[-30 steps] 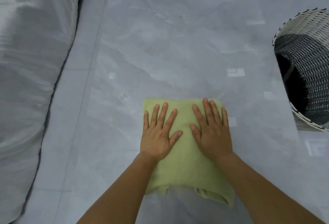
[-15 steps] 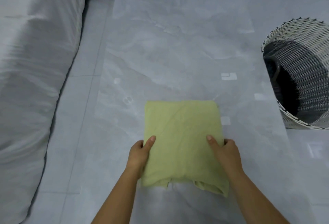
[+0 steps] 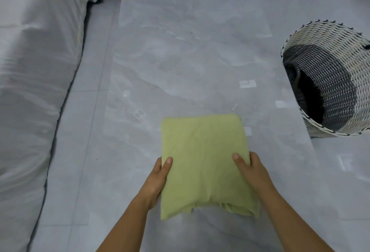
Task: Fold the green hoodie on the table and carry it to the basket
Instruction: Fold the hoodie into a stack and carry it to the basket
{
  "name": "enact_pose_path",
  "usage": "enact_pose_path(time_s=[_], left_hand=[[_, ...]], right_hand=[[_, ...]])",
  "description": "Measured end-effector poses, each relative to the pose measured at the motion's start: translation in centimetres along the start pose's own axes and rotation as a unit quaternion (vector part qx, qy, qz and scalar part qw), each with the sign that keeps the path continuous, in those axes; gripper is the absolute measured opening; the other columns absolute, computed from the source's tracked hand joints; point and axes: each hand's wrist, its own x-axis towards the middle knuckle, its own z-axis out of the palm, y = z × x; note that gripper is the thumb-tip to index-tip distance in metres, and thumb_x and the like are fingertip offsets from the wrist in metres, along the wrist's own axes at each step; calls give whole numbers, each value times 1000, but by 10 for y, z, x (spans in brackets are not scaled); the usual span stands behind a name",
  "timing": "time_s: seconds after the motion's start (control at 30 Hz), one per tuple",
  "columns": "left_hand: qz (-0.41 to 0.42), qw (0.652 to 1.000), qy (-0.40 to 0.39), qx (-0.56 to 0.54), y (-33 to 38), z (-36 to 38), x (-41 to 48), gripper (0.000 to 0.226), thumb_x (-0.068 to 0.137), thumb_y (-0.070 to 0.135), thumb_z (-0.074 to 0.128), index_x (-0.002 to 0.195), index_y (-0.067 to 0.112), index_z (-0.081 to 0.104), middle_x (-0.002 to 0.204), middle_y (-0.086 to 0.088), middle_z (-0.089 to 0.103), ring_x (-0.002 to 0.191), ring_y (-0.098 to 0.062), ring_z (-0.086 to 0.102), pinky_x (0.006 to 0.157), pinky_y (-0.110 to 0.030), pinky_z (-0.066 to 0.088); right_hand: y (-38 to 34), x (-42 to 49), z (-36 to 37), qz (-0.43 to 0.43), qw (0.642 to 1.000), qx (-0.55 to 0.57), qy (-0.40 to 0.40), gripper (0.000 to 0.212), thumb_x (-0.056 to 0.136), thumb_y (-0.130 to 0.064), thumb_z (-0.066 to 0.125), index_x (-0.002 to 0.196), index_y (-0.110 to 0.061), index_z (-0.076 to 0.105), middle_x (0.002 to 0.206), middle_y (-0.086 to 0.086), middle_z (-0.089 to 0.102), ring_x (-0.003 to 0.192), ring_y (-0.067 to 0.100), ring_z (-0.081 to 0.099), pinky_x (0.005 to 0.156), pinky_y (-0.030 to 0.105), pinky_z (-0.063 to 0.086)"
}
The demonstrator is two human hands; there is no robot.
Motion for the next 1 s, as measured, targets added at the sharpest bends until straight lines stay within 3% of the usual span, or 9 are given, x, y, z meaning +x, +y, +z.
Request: enact_pose_path(time_s=[0.07, 0.17, 0.27, 0.4, 0.53, 0.63, 0.83, 0.93, 1.0], left_hand=[[3, 1000, 5, -9, -2, 5, -5, 34, 92, 46, 42, 123, 32, 42, 114, 7, 61, 102, -15, 61, 80, -31, 51], [33, 997, 66, -12, -5, 17, -15, 27, 94, 37, 45, 118, 25, 46, 109, 2, 62, 94, -14, 62, 68, -26, 50], [78, 988, 131, -25, -1, 31, -26, 24, 93, 28, 50, 115, 20, 53, 109, -3, 65, 90, -15, 63, 65, -26, 50], [103, 984, 137, -43, 14, 71, -53, 19, 92, 25, 52, 110, 21, 59, 100, 0, 69, 86, -17, 66, 63, -26, 51], [137, 980, 140, -37, 21, 151, -87, 21, 91, 26, 53, 110, 22, 60, 100, -2, 71, 88, -21, 68, 64, -29, 53], [158, 975, 152, -31, 21, 238, -107, 22, 92, 27, 51, 112, 21, 59, 102, -2, 70, 88, -20, 67, 65, -29, 53], [161, 979, 125, -20, 14, 418, -128, 30, 91, 31, 52, 119, 20, 56, 111, -2, 67, 97, -22, 65, 80, -38, 53], [155, 981, 114, -36, 12, 477, -137, 28, 92, 29, 51, 118, 21, 57, 109, -1, 67, 95, -21, 65, 75, -35, 53], [150, 980, 120, -41, 11, 498, -140, 26, 91, 29, 52, 116, 24, 58, 108, 0, 68, 96, -21, 65, 79, -38, 53]], right_hand=[[3, -8, 3, -24, 999, -23, -10, 54, 89, -45, 49, 135, -20, 35, 122, 9, 56, 109, 30, 55, 85, 35, 41], [5, -16, 1, -51, 999, -5, -11, 51, 91, -39, 49, 136, -20, 35, 131, 9, 54, 112, 29, 54, 93, 37, 43], [3, -19, -12, -68, 996, 52, -17, 45, 91, -31, 52, 133, -17, 42, 128, 8, 55, 107, 24, 54, 92, 36, 43], [13, -28, -57, -92, 989, 115, -7, 36, 90, -26, 55, 124, -17, 51, 117, 6, 61, 102, 25, 57, 87, 34, 45], [35, -32, -137, -108, 981, 159, -11, 27, 88, -21, 57, 116, -16, 57, 107, 6, 66, 91, 22, 61, 75, 30, 45], [59, -28, -224, -132, 978, 162, -13, 26, 89, -22, 57, 115, -19, 56, 104, 2, 66, 92, 20, 61, 78, 29, 43], [118, -19, -402, -148, 979, 138, 28, 32, 90, -28, 54, 122, -23, 53, 107, -3, 61, 96, 15, 57, 78, 25, 42], [140, -12, -455, -143, 980, 136, 27, 31, 91, -28, 53, 121, -24, 53, 105, -5, 60, 89, 9, 56, 69, 15, 40], [149, -7, -472, -135, 981, 139, 23, 28, 90, -26, 54, 118, -24, 54, 105, -3, 61, 88, 10, 57, 70, 19, 41]])
